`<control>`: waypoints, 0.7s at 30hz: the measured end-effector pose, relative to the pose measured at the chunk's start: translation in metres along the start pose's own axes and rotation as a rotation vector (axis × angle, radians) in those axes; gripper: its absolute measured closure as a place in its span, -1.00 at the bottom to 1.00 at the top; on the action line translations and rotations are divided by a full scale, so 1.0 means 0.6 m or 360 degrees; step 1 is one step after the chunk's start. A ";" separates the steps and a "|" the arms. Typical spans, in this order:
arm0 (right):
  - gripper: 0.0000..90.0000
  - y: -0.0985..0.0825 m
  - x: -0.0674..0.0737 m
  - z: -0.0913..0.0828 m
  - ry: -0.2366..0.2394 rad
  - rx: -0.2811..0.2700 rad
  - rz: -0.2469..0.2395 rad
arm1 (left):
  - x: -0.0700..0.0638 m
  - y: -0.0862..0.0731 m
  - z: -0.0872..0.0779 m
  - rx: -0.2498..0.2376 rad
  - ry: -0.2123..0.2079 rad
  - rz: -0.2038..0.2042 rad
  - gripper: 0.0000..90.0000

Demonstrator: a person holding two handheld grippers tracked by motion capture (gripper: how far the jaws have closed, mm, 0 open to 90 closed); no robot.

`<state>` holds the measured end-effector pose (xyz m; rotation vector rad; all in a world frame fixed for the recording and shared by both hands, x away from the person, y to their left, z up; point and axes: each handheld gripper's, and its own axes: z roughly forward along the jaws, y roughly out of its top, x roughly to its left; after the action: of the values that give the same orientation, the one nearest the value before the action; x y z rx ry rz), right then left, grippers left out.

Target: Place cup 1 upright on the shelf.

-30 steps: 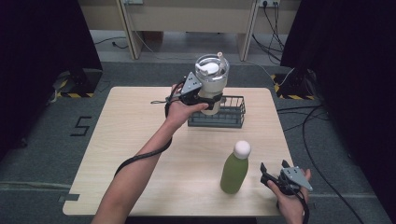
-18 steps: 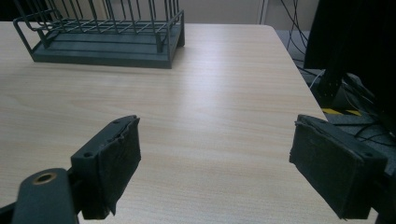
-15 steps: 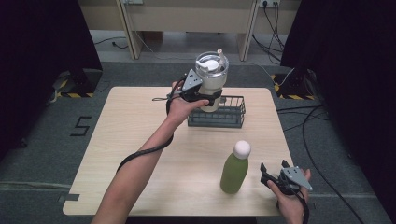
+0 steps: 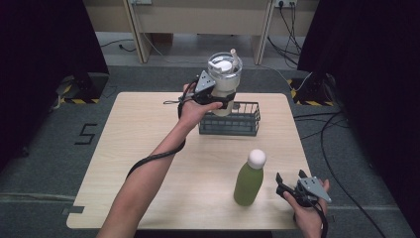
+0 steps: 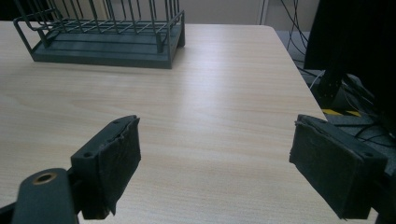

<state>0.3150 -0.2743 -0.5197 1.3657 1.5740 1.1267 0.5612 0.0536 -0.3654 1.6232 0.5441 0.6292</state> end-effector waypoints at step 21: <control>-0.65 0.000 0.000 0.000 0.0003 -0.0001 0.0000 | 0.014 -0.006 0.021 0.0024 0.0062 -0.0043 -0.80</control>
<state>0.3150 -0.2742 -0.5196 1.3647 1.5751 1.1286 0.5760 0.0506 -0.3696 1.6176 0.5998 0.6391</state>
